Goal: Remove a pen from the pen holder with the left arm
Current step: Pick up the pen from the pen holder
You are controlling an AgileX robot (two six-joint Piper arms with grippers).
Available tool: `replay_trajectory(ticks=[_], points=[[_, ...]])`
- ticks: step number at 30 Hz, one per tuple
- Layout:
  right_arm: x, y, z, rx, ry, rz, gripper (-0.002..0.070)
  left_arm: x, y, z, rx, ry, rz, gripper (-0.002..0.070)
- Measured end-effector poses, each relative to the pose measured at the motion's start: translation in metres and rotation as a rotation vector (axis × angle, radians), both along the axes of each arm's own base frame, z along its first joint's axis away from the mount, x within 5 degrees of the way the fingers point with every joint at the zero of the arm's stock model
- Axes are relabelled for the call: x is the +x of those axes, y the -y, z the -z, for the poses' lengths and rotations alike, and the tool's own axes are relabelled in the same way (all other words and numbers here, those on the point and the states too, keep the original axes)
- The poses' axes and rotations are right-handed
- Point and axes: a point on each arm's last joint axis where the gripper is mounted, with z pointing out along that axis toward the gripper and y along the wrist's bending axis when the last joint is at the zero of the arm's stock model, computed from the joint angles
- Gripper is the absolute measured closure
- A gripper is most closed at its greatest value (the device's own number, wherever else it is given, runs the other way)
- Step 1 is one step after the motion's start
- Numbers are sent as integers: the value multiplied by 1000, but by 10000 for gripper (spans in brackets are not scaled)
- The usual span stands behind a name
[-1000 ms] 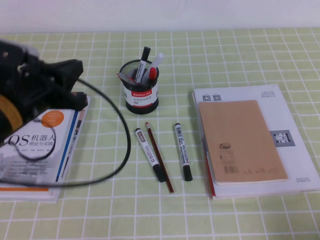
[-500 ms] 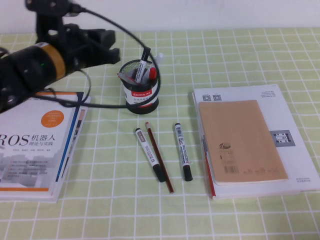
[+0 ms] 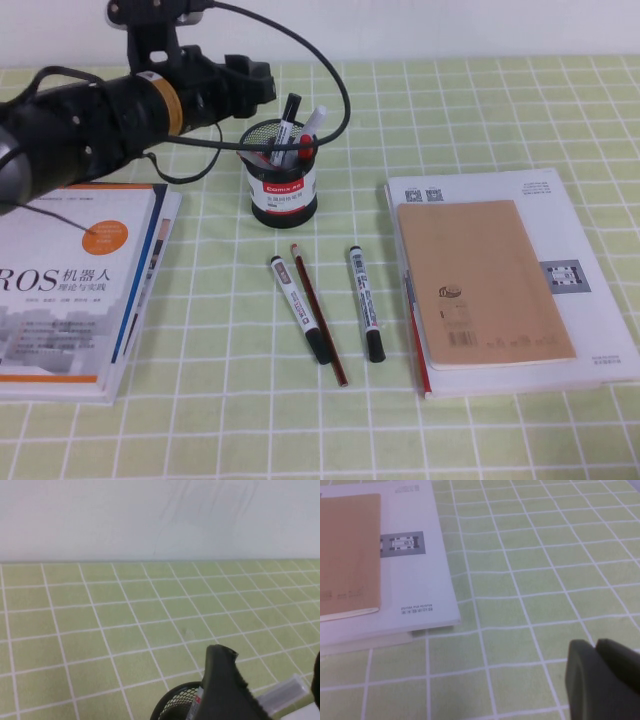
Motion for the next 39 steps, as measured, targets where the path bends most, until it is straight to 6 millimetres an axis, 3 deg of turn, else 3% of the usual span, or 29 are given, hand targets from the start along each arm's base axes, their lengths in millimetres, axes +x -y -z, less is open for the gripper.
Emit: replay_trajectory(ticks=[10, 25, 32, 36, 39], points=[[0, 0, 0, 0, 0, 0, 689, 20, 21, 19, 30, -35, 10, 255], [0, 0, 0, 0, 0, 0, 689, 35, 44, 54, 116, -64, 28, 249], [0, 0, 0, 0, 0, 0, 689, 38, 46, 56, 116, -61, 33, 251], [0, 0, 0, 0, 0, 0, 689, 38, 46, 56, 116, -61, 33, 298], [0, 0, 0, 0, 0, 0, 689, 39, 46, 57, 117, -63, 32, 420]])
